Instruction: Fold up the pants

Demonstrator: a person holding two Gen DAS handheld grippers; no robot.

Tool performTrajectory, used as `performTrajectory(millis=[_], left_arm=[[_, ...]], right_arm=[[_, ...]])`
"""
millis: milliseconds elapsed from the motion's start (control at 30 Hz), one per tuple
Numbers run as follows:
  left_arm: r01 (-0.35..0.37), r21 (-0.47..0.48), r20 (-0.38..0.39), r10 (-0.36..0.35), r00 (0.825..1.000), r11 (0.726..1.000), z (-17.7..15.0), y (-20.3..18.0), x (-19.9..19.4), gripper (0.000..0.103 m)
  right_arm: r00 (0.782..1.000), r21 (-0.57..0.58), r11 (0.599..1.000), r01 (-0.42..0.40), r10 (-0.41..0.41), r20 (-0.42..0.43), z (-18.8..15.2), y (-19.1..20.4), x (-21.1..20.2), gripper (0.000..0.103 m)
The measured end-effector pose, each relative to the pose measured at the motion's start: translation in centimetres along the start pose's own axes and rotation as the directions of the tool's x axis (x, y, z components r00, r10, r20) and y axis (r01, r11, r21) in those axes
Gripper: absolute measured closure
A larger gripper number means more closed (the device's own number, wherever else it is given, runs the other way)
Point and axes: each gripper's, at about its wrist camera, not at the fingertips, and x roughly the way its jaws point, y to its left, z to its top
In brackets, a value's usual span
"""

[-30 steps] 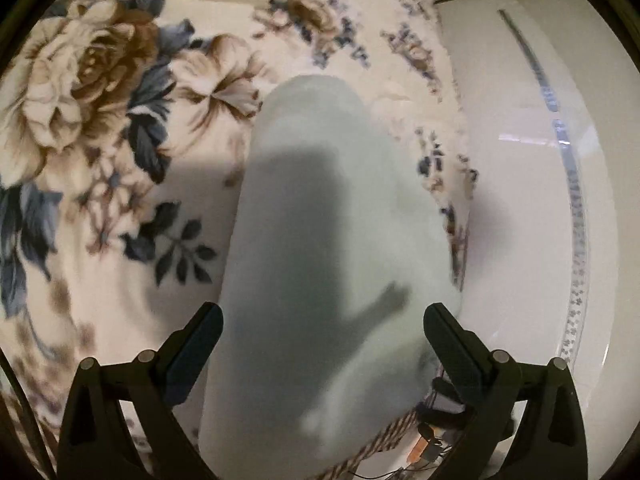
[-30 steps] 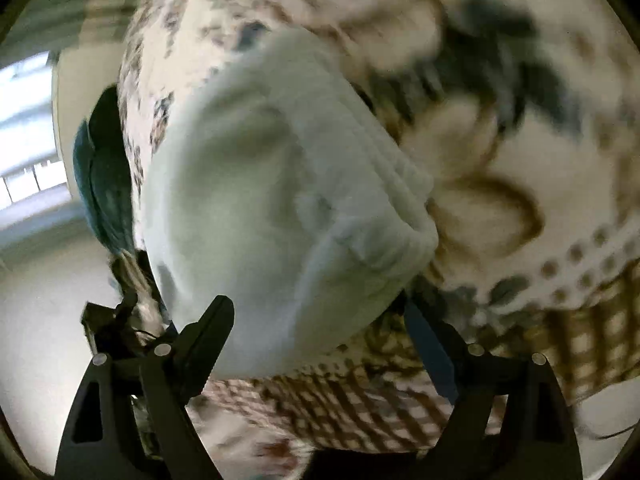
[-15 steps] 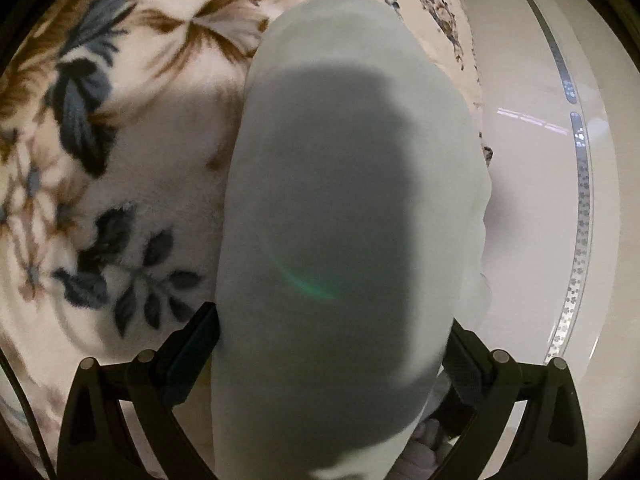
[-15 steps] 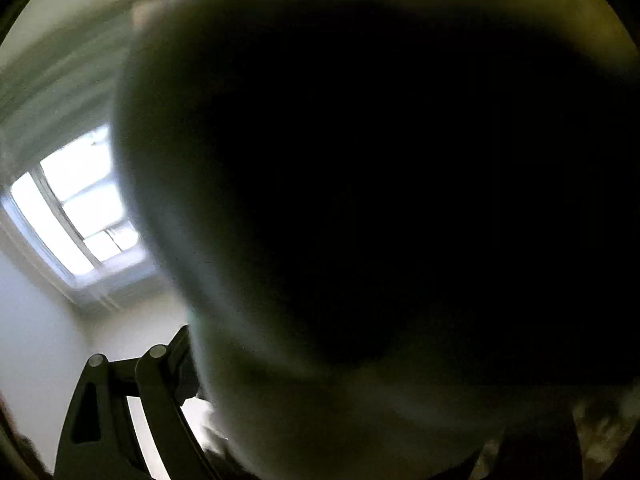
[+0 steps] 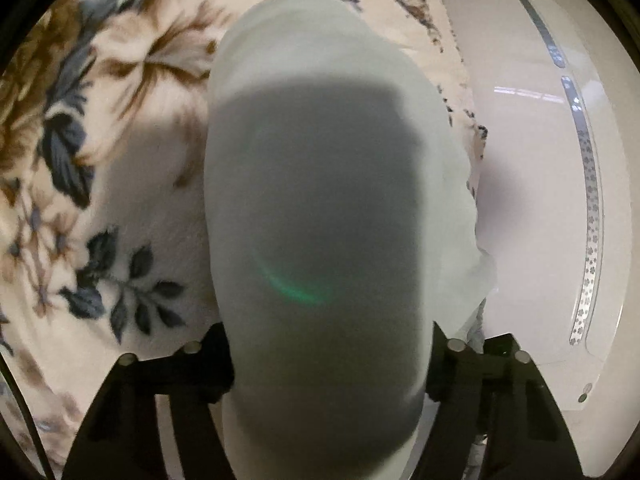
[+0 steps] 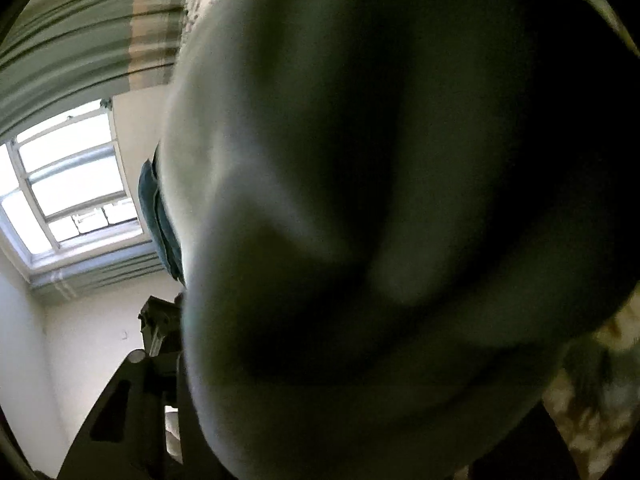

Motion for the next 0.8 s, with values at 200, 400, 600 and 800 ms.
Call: performTrajectory(millis=[200,400,600,800], left_arm=[[0.032,0.041,0.048,-0.034,0.998,0.999,-1.3,-2.2,-3.0,0.042],[0.063,0.051,0.113,-0.068,0.991,0.997,-2.4,-3.8,-7.8,0.042],[0.08,0.034,0.202,-0.085,0.976,0.996,-1.2,-4.9,-15.9,0.042],[0.091,0.023,0.309,-0.094,0.947,0.996,0.7,-1.3,-28.0,0.042]], right_arm=[[1.0,-0.091,0.996,-0.005,0.007,0.025,-2.3,3.8,-1.1,0.055],[0.999,-0.188,0.981,-0.038,0.044,0.03,-4.1,8.7,-3.3,0.055],[0.996,-0.275,0.958,-0.083,0.083,-0.012,-6.4,16.1,-3.8,0.055],[0.99,-0.353,0.925,-0.142,0.129,-0.061,-10.4,25.1,-1.6,0.055]])
